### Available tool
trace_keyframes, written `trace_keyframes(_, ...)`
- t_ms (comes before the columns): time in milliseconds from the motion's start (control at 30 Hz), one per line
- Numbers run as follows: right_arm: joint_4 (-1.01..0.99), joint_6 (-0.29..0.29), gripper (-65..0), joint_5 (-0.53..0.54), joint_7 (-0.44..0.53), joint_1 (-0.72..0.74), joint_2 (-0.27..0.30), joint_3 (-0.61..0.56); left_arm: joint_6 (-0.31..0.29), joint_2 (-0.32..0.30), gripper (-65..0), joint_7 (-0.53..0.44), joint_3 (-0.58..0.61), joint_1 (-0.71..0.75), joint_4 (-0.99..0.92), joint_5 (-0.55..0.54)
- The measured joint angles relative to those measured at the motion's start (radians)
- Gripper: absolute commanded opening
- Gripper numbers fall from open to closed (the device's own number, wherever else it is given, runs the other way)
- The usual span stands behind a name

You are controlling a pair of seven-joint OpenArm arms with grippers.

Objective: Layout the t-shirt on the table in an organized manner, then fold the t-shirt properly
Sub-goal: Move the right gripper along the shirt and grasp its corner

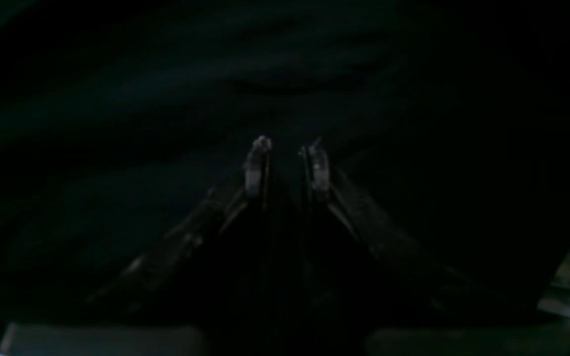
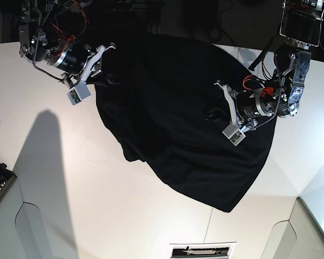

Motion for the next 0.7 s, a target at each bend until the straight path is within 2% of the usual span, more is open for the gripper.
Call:
trace_keyframes(33, 0.0, -0.001, -31.3, -0.024, 0.014, 0.003, -0.008, 0.0, 0.0, 0.004, -51.8, 0.0, 0.0, 0.0, 0.0, 0.004)
trace_keyframes(100, 0.0, -0.001, -24.1, -0.059, 0.053, 0.008, -0.019, 0.0, 0.0, 0.004, -51.8, 0.0, 0.0, 0.0, 0.0, 0.005)
trace_keyframes(200, -0.001, -0.025, -23.8, -0.105, 0.076, 0.033, -0.033, 0.019, 0.0, 0.004, -51.8, 0.001, 0.0, 0.001, 0.0, 0.006)
trace_keyframes(433, -0.065, -0.09, -23.8, -0.178, 0.096, 0.159, -0.044, 0.159, 0.0, 0.004, -51.8, 0.0, 0.0, 0.003, 0.0, 0.006)
trace_keyframes(700, -0.33, -0.052, -23.8, -0.177, 0.119, 0.259, -0.066, 0.164, 0.0, 0.004, -51.8, 0.0, 0.0, 0.009, 0.0, 0.006)
